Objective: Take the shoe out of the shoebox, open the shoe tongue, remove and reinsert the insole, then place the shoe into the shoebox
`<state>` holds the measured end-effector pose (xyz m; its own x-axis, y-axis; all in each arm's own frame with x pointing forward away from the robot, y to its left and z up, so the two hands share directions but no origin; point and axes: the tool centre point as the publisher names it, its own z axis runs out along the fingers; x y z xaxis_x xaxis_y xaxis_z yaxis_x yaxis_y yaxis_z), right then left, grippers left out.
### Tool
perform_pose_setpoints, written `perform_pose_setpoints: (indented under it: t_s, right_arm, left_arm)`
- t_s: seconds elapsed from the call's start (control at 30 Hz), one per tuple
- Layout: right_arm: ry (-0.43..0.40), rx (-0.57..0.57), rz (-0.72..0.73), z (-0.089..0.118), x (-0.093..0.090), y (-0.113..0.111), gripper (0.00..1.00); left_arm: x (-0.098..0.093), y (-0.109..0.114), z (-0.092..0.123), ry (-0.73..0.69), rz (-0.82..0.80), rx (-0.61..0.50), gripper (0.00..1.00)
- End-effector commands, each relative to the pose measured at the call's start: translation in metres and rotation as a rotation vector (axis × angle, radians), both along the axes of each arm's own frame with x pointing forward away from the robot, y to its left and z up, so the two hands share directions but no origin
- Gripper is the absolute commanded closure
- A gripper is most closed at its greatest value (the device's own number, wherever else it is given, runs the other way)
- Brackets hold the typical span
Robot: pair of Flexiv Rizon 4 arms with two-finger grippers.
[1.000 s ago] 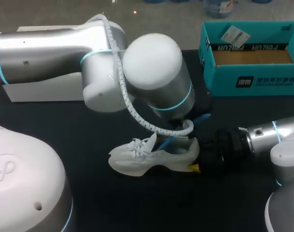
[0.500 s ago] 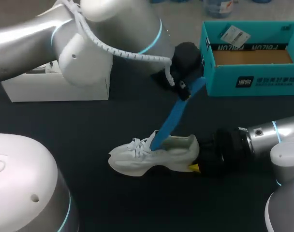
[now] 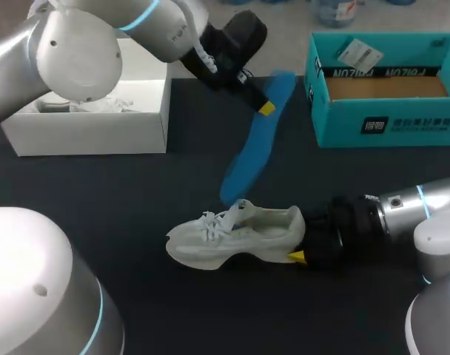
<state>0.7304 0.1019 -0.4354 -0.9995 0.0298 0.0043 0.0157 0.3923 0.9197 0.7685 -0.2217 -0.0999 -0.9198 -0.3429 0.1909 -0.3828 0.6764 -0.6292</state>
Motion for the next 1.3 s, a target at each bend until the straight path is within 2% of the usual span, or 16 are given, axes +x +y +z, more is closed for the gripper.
perform_pose_setpoints:
  t_s: [0.03, 0.73, 1.0, 1.3]
  right_arm:
    - [0.0, -0.004, -0.001, -0.007, -0.001, 0.002, 1.0]
    - [0.0, -0.004, -0.001, -0.007, -0.001, 0.002, 1.0]
    - [0.0, -0.004, -0.001, -0.007, -0.001, 0.002, 1.0]
    - [0.0, -0.004, -0.001, -0.007, -0.001, 0.002, 1.0]
  left_arm:
    - [0.0, 0.009, -0.001, 0.017, -0.023, -0.03, 1.0]
    - [0.0, 0.009, -0.001, 0.017, -0.023, -0.03, 1.0]
    - [0.027, 0.024, 0.032, 0.129, -0.078, -0.155, 1.0]
    - [0.042, 0.045, 0.051, 0.16, -0.037, -0.294, 1.0]
